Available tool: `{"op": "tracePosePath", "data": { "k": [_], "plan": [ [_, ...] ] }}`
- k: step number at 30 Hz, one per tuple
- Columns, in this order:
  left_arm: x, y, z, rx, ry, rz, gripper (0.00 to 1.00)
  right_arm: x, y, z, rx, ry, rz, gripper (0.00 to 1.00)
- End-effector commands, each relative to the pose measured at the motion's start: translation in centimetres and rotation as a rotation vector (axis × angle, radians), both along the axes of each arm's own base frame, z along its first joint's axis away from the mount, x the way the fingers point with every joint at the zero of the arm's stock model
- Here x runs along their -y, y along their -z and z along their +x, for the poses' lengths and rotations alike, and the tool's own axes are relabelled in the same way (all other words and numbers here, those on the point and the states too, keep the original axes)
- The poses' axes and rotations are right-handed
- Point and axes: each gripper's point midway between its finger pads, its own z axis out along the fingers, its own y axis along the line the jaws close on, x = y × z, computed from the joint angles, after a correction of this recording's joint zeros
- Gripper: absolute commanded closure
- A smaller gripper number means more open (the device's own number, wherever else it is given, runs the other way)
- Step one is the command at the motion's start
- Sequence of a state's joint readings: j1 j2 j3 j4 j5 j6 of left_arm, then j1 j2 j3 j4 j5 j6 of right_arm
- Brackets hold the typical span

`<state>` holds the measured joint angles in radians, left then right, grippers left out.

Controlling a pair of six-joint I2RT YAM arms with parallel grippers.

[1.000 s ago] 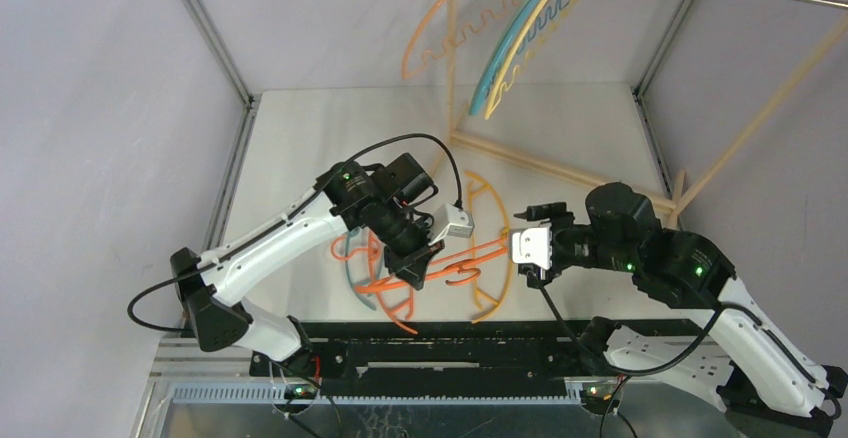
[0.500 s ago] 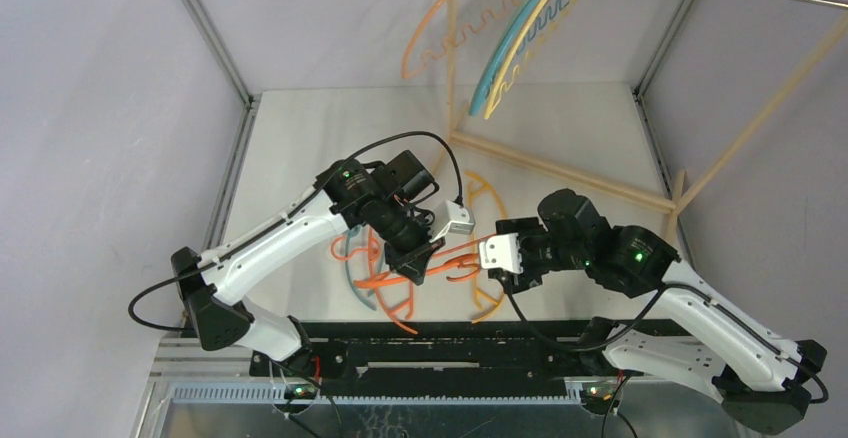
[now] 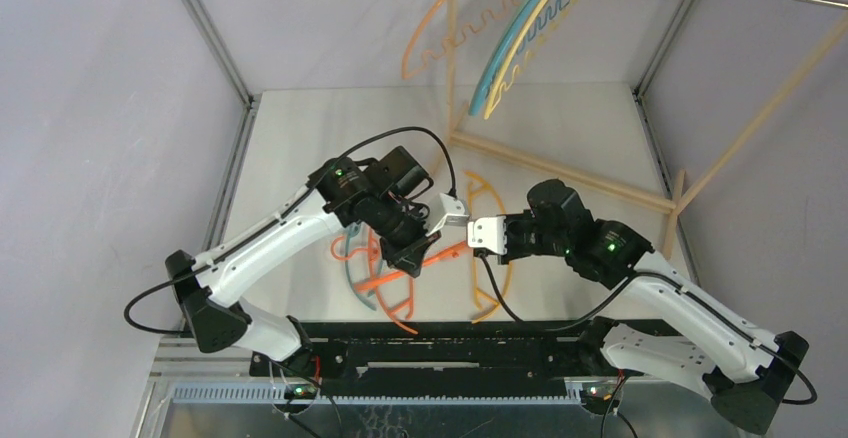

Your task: Organize the hangers

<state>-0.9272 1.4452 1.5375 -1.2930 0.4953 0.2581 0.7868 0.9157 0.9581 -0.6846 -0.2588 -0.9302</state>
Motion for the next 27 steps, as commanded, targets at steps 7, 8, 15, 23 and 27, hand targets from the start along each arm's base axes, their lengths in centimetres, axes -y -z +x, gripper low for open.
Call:
{"op": "tracePosePath", "data": {
  "k": [7,8,15,23,27],
  "plan": [
    [-0.1,-2.6,0.6,0.127,-0.018,-0.079,1.0,0.9,-1.5,-0.9,-0.091,0.069,0.079,1.0],
    [-0.2,-2.6,1.4,0.16,-0.055,-0.066,1.0,1.0,-1.6,-1.6,-0.123,0.079,0.093,1.0],
    [-2.4,-5.4,11.9,0.491,-0.577,-0.168,0.56,3.2,-1.4,-5.0,-0.268,0.199,0.112,1.0],
    [-5.3,-8.1,15.6,0.521,-0.843,-0.256,0.41,8.5,-2.7,-3.1,-0.21,0.57,0.161,1.0],
    [-5.1,-6.2,15.1,0.475,-0.823,-0.216,0.44,11.4,-2.9,-2.4,-0.201,0.734,0.142,1.0]
  ]
}}
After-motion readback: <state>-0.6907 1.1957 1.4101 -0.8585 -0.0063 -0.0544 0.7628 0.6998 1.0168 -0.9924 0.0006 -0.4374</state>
